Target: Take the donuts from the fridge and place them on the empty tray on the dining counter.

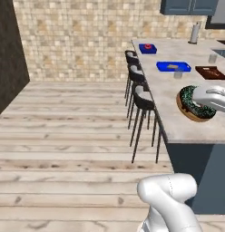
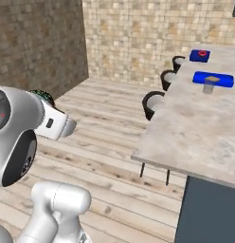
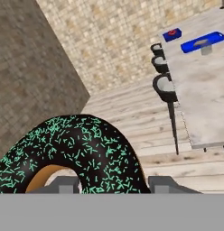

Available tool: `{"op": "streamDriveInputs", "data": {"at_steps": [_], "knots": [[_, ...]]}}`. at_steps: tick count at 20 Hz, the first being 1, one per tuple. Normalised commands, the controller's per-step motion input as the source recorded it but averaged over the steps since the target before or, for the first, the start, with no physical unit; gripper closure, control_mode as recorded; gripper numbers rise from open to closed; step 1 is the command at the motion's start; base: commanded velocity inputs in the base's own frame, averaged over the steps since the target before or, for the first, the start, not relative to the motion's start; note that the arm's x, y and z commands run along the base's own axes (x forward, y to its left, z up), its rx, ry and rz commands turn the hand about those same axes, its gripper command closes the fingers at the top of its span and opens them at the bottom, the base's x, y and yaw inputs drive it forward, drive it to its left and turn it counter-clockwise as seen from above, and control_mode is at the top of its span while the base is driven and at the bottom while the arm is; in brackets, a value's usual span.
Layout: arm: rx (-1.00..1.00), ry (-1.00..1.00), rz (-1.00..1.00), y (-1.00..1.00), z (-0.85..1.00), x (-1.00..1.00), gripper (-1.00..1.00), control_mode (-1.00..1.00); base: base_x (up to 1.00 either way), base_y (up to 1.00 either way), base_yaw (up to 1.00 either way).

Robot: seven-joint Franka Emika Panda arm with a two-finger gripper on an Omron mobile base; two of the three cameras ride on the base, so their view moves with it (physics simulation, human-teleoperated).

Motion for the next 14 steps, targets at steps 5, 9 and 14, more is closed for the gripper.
{"op": "streamDriveInputs", "data": {"at_steps": [5,9,14], "knots": [[0.00,0.00,0.00,0.00,0.00,0.00,1.00,1.00,1.00,1.00,-0.33],[0.00,0.00,0.00,0.00,0.00,0.00,1.00,1.00,1.00,1.00,-0.28],[0.00,0.00,0.00,0.00,0.00,0.00,1.00,1.00,1.00,1.00,-0.23]]}}
